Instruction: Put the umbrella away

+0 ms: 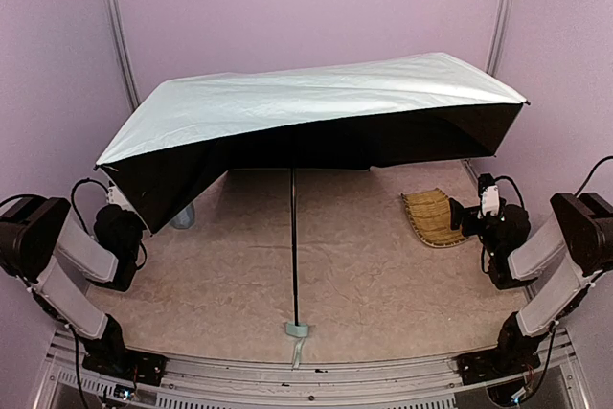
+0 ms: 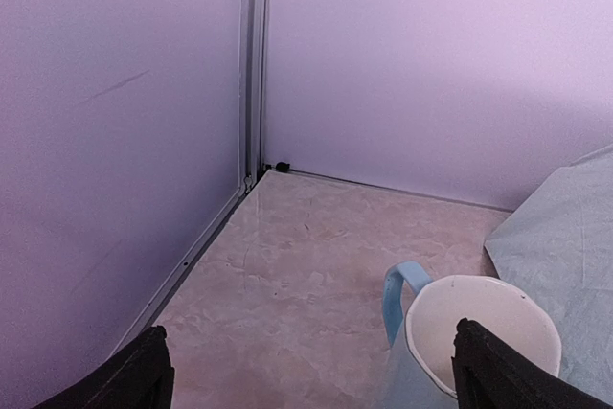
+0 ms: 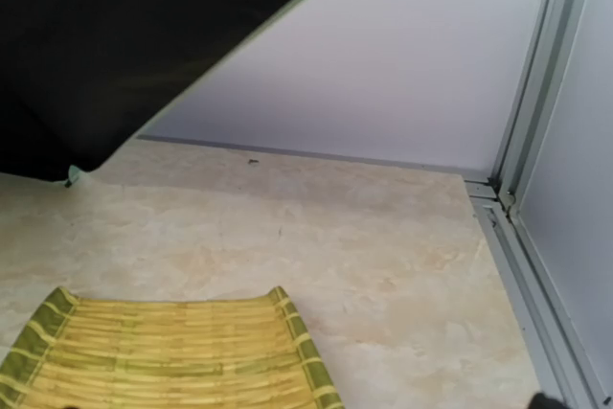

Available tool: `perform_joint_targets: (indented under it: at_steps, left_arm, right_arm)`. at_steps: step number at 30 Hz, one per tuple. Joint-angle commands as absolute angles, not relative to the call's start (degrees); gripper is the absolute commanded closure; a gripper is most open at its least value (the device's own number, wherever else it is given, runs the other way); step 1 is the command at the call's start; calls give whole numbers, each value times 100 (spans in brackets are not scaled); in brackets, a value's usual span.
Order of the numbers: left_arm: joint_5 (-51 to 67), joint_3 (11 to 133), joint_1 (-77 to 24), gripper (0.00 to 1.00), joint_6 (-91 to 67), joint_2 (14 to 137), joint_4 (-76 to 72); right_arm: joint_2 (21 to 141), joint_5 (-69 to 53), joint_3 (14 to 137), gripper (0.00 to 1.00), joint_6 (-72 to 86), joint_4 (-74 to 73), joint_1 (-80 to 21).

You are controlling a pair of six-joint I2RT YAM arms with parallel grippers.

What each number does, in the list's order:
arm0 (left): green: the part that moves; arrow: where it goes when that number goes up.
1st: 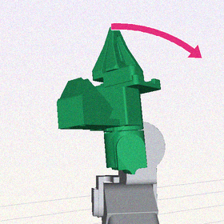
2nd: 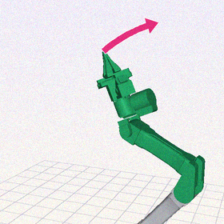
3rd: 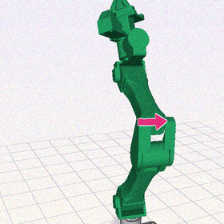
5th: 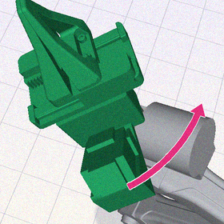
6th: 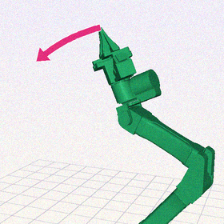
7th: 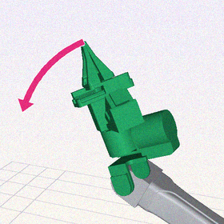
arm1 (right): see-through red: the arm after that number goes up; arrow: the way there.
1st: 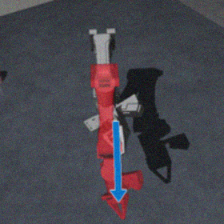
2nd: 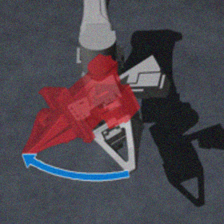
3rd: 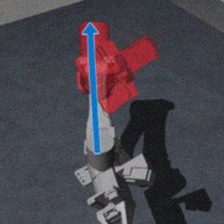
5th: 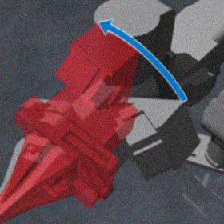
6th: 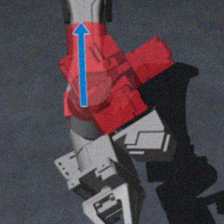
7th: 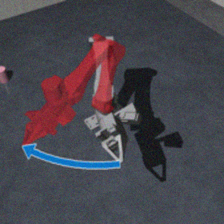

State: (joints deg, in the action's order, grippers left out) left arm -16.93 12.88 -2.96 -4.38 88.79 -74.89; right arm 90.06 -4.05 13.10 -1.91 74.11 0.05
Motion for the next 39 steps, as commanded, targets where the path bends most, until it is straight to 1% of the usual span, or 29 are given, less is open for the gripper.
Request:
perform_joint_targets:
  at_steps: [1,7,8,11,12,13,14,16,19,20,21,22,23,25,27,29,31,32,34,36,39]
  left_arm:
    - [-1714,1327,-298,1,-369,8912,-7560]
    - [-1696,1338,-297,1,-373,8917,-7540]
    - [-1696,1336,-299,1,-367,8913,-7540]
    - [-1598,1322,-250,1,-392,8889,-7545]
    - [-1681,1315,-258,1,-418,8854,-7545]
    - [-2062,1318,-263,1,-530,8757,-7465]
    - [-2004,1292,-179,1,-684,8602,-7237]
    - [-1987,1147,-140,1,-713,8533,-7511]
    - [-2127,1118,-189,1,-682,8481,-7573]
    - [-2651,1222,-298,1,-721,8335,-7369]
    - [-3049,1451,-358,1,-835,8098,-6822]
    - [-3146,1783,-324,1,-935,7824,-5991]
    - [-3112,2063,-260,1,-956,7609,-5419]
    - [-3266,2357,-243,1,-658,7289,-5239]
    - [-3662,2539,-248,1,-548,6937,-5041]
    - [-4055,2762,-245,1,-698,6552,-4492]
    - [-4207,2997,-314,1,-731,6209,-3944]
    - [-4273,3127,-404,2,-685,6027,-3730]
    - [-4490,3352,-686,2,-528,5664,-3406]
    - [-4762,3486,-1047,4,-316,5259,-3303]
    - [-4761,3491,-1495,6,-97,4667,-3289]
  right_arm:
    - [9052,-371,1354,0,-195,7541,66]
    - [9044,-389,1364,0,-209,7554,63]
    - [8948,-494,1425,0,-245,7372,66]
    - [8260,-749,1932,0,-327,5895,57]
    - [8092,-828,2007,0,-294,5535,53]
    - [7742,-893,2046,0,-105,5263,53]
    - [7453,-941,2052,0,201,5088,53]
    - [6937,-1168,2053,0,825,4720,53]
    - [6525,-1980,2044,2,1438,4395,19]
    - [6462,-2148,2073,4,1557,4210,-46]
    - [6423,-2270,2104,5,1650,4000,-160]
    - [6409,-2346,2146,6,1691,3804,-320]
    - [6418,-2381,2180,7,1663,3620,-539]
    - [6484,-2355,2300,7,1354,3230,-1137]
    - [6631,-2379,2513,7,749,2690,-1751]
    - [6830,-2600,2806,8,356,2035,-2171]
    - [7013,-2853,3040,8,210,1523,-2486]
    - [7098,-2938,3156,7,223,1419,-2662]
    - [7323,-2938,3340,0,409,1510,-3031]
    - [7776,-2530,3794,0,456,1690,-3482]
    - [8854,-2353,5233,0,482,1345,-3951]
